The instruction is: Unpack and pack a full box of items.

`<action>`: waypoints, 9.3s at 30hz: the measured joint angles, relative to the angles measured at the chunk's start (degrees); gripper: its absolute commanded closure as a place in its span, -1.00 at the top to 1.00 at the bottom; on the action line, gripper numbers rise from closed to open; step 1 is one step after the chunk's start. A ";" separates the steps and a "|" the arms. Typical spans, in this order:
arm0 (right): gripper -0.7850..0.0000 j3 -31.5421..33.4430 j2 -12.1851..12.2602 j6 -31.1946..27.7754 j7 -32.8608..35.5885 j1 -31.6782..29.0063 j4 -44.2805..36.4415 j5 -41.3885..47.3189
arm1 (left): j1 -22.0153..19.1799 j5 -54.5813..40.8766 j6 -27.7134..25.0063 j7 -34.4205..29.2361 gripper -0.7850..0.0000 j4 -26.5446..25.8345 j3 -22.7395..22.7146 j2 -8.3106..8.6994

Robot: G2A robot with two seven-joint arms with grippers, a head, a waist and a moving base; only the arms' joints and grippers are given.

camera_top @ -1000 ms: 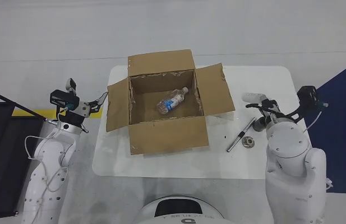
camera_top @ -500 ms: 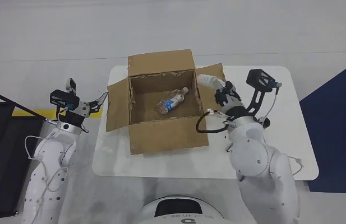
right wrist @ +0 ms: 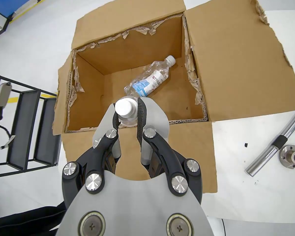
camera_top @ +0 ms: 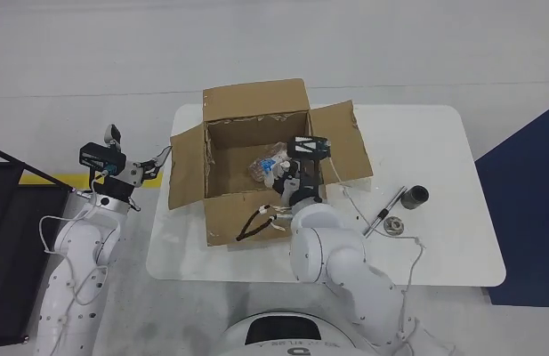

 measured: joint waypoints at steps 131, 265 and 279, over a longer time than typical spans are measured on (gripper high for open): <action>-1.00 57.88 -14.69 -22.52 22.51 -14.20 0.80 -1.38 | 0.00 0.00 0.00 0.00 1.00 0.00 0.00 0.00; -0.40 44.21 -6.64 -12.15 11.65 -14.68 8.77 -0.25 | 0.00 0.00 0.00 0.00 1.00 0.00 0.00 0.00; -0.40 44.59 -6.68 -11.41 9.37 -10.08 17.69 -0.85 | 0.00 0.00 0.00 0.00 1.00 0.00 0.00 0.00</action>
